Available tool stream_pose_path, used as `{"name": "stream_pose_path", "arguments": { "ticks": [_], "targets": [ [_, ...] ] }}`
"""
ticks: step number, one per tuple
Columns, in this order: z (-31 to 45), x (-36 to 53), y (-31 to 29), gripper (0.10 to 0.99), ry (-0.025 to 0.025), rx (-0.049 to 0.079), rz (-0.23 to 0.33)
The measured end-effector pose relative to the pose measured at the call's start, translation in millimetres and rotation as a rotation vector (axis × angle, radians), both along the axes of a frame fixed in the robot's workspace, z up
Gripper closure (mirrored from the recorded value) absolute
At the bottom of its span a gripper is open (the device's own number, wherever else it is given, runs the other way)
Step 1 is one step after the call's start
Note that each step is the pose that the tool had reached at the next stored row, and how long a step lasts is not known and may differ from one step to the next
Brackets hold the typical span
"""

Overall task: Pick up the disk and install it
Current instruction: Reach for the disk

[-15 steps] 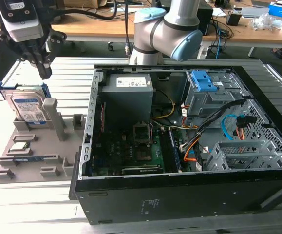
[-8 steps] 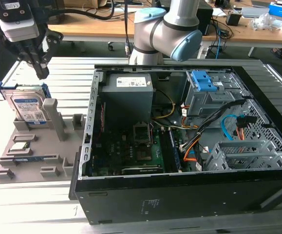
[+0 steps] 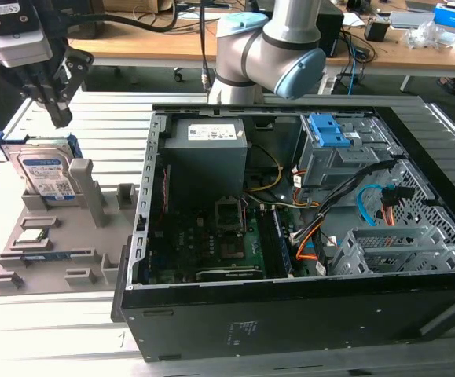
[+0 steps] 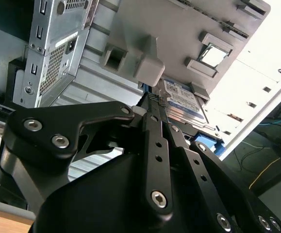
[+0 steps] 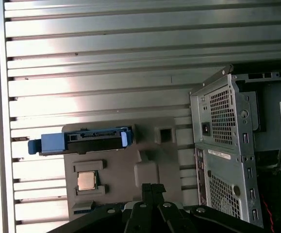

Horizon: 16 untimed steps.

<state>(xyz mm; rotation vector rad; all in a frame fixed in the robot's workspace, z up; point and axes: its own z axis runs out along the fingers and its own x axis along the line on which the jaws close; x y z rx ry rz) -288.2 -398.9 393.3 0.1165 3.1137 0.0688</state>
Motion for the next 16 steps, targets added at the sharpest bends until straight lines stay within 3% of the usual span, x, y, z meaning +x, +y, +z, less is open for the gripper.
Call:
{"name": "stream_pose_path", "arguments": {
  "ticks": [16],
  "targets": [
    [0.0,-26.2,0.0,0.980,-0.0001,0.000,0.000]
  ]
}}
